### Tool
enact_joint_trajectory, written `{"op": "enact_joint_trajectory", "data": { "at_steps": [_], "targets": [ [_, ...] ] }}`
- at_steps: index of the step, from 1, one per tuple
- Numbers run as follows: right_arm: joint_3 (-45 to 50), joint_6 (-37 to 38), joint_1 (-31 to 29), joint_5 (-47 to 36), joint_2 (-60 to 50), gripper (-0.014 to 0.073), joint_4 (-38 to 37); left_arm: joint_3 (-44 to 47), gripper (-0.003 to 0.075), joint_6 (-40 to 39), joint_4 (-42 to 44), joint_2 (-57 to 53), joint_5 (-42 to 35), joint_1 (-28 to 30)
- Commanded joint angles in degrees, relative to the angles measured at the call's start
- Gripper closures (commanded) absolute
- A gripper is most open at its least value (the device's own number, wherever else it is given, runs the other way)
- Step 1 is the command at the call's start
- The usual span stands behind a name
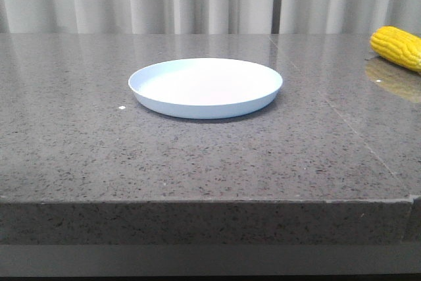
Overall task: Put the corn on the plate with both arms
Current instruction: 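Move the open right gripper over the yellow corn cob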
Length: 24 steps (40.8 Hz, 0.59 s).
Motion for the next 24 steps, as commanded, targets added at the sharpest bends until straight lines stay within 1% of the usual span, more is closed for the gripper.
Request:
{"op": "enact_joint_trajectory", "data": {
  "at_steps": [1, 5, 9, 13, 21, 24],
  "targets": [
    [-6.1, 0.34, -1.6, -3.09, 5.14, -0.0043, -2.0, -1.4, 0.0335, 0.0, 0.31, -0.04, -3.79, -0.42],
    [-10.9, 0.38, -4.74, -3.19, 10.49, -0.0043, -1.89, -1.4, 0.0335, 0.0, 0.31, -0.04, -3.79, -0.42],
    [-16.3, 0.38, -6.67, -2.8, 16.41, -0.0043, -0.93, -1.4, 0.0335, 0.0, 0.31, -0.04, -3.79, -0.42],
    [-21.24, 0.06, -7.02, -2.17, 22.48, -0.0043, 0.77, -1.4, 0.0335, 0.0, 0.31, -0.04, -3.79, -0.42],
    [-31.97, -4.26, -7.02, 1.18, 34.66, -0.0043, 7.48, -1.4, 0.0335, 0.0, 0.31, -0.04, -3.79, -0.42],
    [-35.94, -5.59, -7.02, 1.91, 38.99, -0.0043, 8.75, -1.4, 0.0335, 0.0, 0.31, -0.04, -3.79, -0.42]
  ]
}}
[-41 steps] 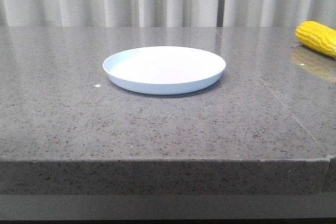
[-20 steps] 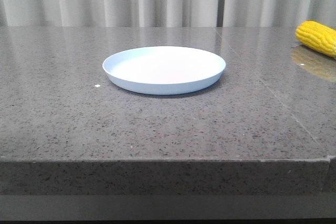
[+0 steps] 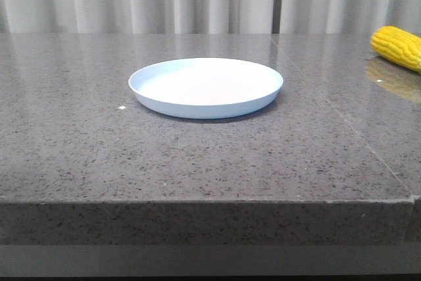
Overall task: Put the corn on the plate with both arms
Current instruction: 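Move the open right gripper over the yellow corn cob, then close the right gripper on the corn cob and lift it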
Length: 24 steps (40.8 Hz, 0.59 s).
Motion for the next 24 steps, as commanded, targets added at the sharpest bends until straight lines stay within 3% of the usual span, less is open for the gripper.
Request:
{"op": "enact_joint_trajectory", "data": {
  "at_steps": [1, 15, 24],
  "targets": [
    [-6.76, -2.39, -0.46, -1.12, 3.5, -0.0042, 2.39, -1.5, 0.0335, 0.0, 0.22, -0.04, -3.74, -0.42],
    [-20.33, -3.45, -0.46, -1.95, 19.39, -0.0042, 2.47, -1.5, 0.0335, 0.0, 0.22, -0.04, -3.74, -0.42],
    [-24.28, -4.57, -0.46, -2.44, 24.79, -0.0042, 2.47, -1.5, 0.0335, 0.0, 0.22, -0.04, -3.74, -0.42]
  ]
}}
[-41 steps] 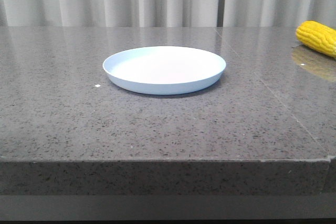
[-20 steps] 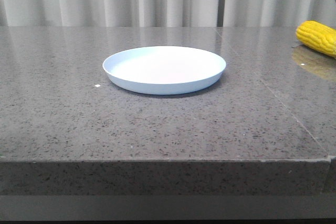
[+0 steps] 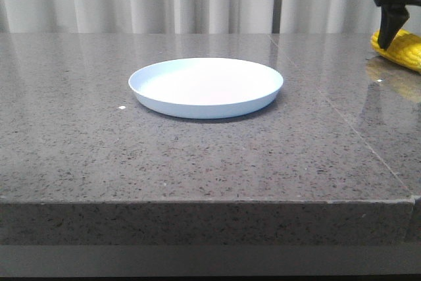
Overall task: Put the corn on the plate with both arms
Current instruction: 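Close the right gripper on the corn cob and lift it, then carry the corn cob with the right gripper and lower it onto the plate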
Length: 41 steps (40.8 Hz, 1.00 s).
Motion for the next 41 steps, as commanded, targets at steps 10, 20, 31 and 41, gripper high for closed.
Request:
{"op": "enact_joint_trajectory", "data": {
  "at_steps": [10, 20, 31, 41],
  "targets": [
    [-4.57, -1.69, -0.46, -1.71, -0.61, 0.0286, 0.52, -1.5, 0.0336, 0.0, 0.22, -0.04, -3.74, -0.42],
    [-4.57, -1.69, 0.36, 1.04, -3.37, 0.0341, 1.22, -1.5, 0.0335, 0.0, 0.22, -0.04, -3.74, -0.42],
    [-4.51, -2.1, 8.53, 2.81, -11.76, 0.0341, 3.07, -1.5, 0.0336, 0.0, 0.22, -0.04, -3.74, -0.42],
    [-4.03, -2.38, 20.7, 4.94, -16.47, 0.0341, 3.11, -1.5, 0.0335, 0.0, 0.22, -0.04, -3.74, -0.42]
  ]
}}
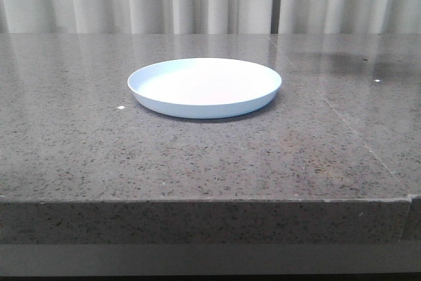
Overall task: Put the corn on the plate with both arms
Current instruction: 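Carry the corn cob with the right gripper and lower it onto the plate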
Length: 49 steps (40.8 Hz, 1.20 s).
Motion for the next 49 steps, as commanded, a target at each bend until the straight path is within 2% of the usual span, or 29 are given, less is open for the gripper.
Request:
{"op": "enact_joint_trajectory", "data": {
  "at_steps": [1, 8, 14, 23, 32, 35, 44, 49],
  "targets": [
    [-1.47, -0.84, 4.41, -1.43, -4.04, 0.0341, 0.75, -1.5, 0.0335, 0.0, 0.22, -0.04, -3.74, -0.42],
    [0.12, -0.84, 13.21, -1.57, -3.95, 0.0341, 0.75, -1.5, 0.0335, 0.0, 0.22, -0.04, -3.74, -0.42],
    [2.86, -0.59, 18.02, -4.02, -3.32, 0.0341, 0.75, -1.5, 0.0336, 0.0, 0.22, -0.04, -3.74, -0.42],
    [7.14, 0.3, 20.28, -10.68, -1.12, 0.0341, 3.34, -1.5, 0.0335, 0.0, 0.22, -0.04, -3.74, -0.42],
    [7.38, 0.3, 20.28, -11.31, 3.55, 0.0339, 4.64, -1.5, 0.0335, 0.0, 0.22, -0.04, -3.74, -0.42],
    [7.38, 0.3, 20.28, -11.26, 4.73, 0.0303, 4.64, -1.5, 0.0335, 0.0, 0.22, -0.04, -3.74, -0.42],
    [7.2, 0.3, 20.28, -9.85, 4.79, -0.0007, 4.01, -1.5, 0.0335, 0.0, 0.22, -0.04, -3.74, -0.42],
    [7.2, 0.3, 20.28, -8.2, 1.98, -0.0038, 1.92, -1.5, 0.0335, 0.0, 0.22, -0.04, -3.74, -0.42]
  ]
}}
